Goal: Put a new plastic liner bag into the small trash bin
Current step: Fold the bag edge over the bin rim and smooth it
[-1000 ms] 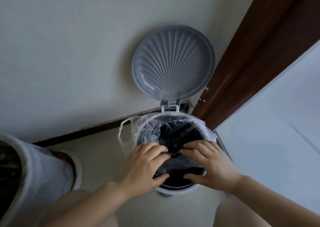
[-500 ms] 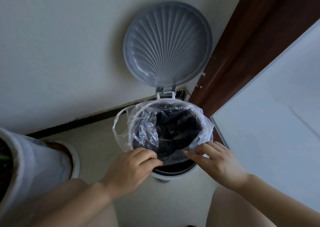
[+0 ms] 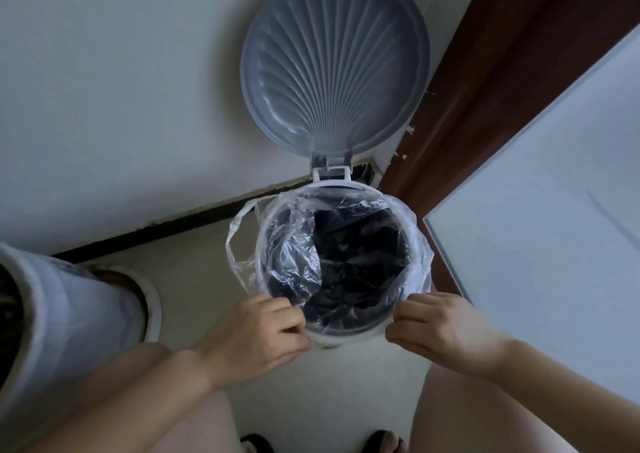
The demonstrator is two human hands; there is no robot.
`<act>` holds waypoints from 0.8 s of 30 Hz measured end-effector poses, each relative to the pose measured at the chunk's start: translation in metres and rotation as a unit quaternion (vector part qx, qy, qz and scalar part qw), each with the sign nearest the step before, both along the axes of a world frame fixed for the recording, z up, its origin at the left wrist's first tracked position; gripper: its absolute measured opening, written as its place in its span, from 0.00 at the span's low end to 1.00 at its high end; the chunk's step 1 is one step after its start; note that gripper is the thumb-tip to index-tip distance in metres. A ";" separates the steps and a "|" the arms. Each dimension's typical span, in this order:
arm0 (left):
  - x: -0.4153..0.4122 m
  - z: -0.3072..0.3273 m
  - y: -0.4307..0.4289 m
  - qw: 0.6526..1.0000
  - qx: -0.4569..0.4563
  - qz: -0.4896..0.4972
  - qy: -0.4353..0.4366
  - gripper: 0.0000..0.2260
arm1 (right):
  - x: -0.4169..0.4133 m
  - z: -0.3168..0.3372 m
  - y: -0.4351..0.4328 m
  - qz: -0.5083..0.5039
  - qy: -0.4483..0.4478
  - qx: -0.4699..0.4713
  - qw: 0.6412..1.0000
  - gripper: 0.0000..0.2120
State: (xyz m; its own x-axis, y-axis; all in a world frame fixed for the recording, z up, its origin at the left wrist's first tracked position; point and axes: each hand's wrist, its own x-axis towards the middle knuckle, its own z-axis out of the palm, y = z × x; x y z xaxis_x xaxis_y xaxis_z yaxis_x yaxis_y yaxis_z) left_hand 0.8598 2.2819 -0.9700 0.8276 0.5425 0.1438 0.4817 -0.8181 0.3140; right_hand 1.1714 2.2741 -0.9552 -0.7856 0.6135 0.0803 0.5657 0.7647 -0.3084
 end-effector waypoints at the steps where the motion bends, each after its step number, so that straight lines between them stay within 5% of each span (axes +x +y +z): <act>1: 0.000 0.000 -0.001 1.000 0.008 -0.006 -0.003 0.04 | 0.000 -0.001 -0.001 0.006 -0.006 -0.003 1.000 0.04; 9: 0.006 -0.003 -0.015 0.991 0.083 -0.070 0.073 0.06 | 0.002 -0.008 -0.010 0.003 -0.034 -0.025 0.999 0.05; 14: -0.004 0.009 -0.014 0.993 -0.116 0.036 0.005 0.06 | 0.008 0.003 -0.014 -0.096 -0.043 -0.159 0.982 0.13; 19: -0.008 0.028 -0.018 0.903 -0.338 0.197 -0.176 0.07 | 0.007 0.023 -0.002 -0.236 0.091 -0.097 0.963 0.15; 22: 0.004 0.041 -0.010 0.900 -0.201 0.267 -0.281 0.08 | -0.003 0.026 0.014 -0.343 0.190 -0.041 0.919 0.12; 24: 0.020 0.043 0.003 0.901 -0.087 0.323 -0.277 0.10 | -0.013 0.020 0.033 -0.393 0.206 -0.050 0.895 0.07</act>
